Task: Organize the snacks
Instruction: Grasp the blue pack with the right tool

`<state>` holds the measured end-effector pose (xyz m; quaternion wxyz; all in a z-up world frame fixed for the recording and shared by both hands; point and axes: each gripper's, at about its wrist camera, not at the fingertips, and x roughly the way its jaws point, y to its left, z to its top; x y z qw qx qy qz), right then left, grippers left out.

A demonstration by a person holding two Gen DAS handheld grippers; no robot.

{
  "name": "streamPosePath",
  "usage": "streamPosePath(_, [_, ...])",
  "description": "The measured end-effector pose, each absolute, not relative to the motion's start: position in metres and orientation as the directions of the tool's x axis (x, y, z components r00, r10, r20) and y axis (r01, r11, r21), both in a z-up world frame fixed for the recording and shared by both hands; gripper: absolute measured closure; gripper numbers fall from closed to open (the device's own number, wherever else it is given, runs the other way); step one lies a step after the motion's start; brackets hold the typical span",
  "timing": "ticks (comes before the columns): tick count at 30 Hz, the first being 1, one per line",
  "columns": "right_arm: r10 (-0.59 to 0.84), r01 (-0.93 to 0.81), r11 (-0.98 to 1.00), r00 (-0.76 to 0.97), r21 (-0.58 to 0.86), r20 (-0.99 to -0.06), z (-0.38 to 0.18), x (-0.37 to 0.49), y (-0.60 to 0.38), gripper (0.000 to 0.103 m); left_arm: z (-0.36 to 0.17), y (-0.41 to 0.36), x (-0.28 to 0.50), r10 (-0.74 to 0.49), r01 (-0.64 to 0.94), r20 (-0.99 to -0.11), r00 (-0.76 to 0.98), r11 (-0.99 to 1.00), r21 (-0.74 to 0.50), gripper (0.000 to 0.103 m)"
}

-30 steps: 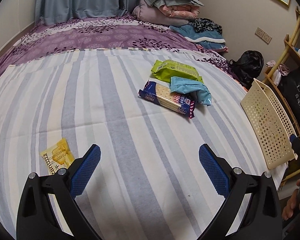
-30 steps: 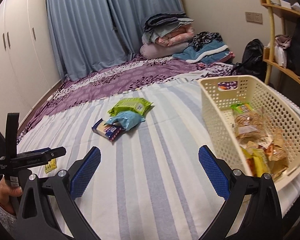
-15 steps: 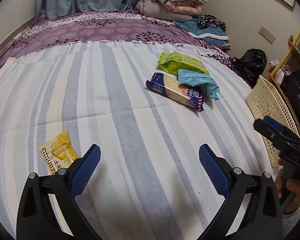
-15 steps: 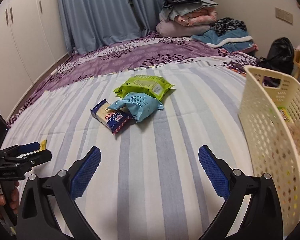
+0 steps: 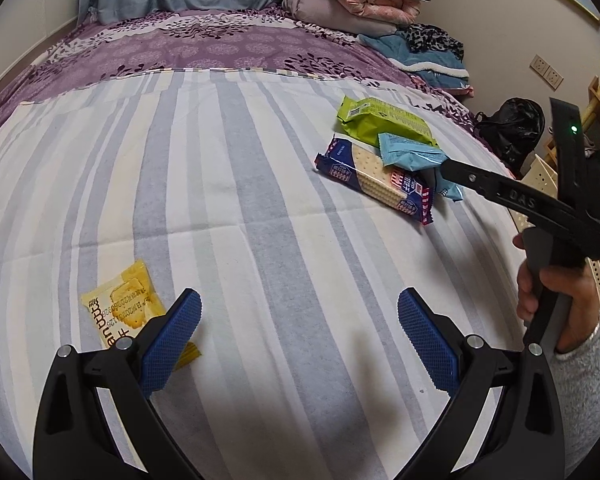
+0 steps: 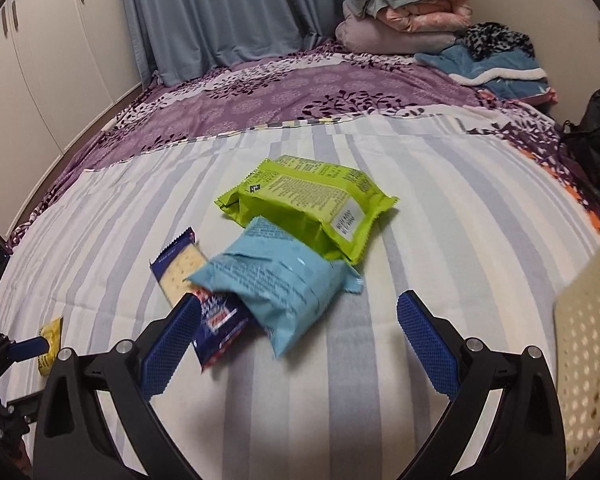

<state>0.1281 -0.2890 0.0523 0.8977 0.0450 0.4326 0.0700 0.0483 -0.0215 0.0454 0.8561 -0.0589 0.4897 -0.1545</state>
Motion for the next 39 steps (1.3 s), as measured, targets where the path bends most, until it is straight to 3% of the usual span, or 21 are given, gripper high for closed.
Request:
streamPosePath(14, [0.422,-0.235,0.906,0.558,0.352,-0.714,0.038,0.176,-0.279,0.005,0.046,-0.034,0.061,-0.320,0.226,-0.829,0.459,0.944,-0.240,0.003])
streamPosePath(19, [0.423,-0.273,0.906,0.538,0.323,-0.730,0.037,0.169,-0.272,0.005,0.048,-0.035,0.063,-0.319,0.223,-0.826,0.464,0.945,-0.239,0.003])
streamPosePath(30, [0.518,-0.330,0.854,0.462,0.403,-0.720,0.038,0.127,-0.252,0.005,0.055,-0.028,0.061,-0.321,0.219,-0.815,0.483,0.945,-0.243,0.003])
streamPosePath(39, [0.448,-0.282,0.893,0.480,0.351,-0.754,0.031,0.121,-0.250,0.005,0.058,-0.013,0.060,-0.301,0.183,-0.812,0.501,0.953,-0.241,0.003])
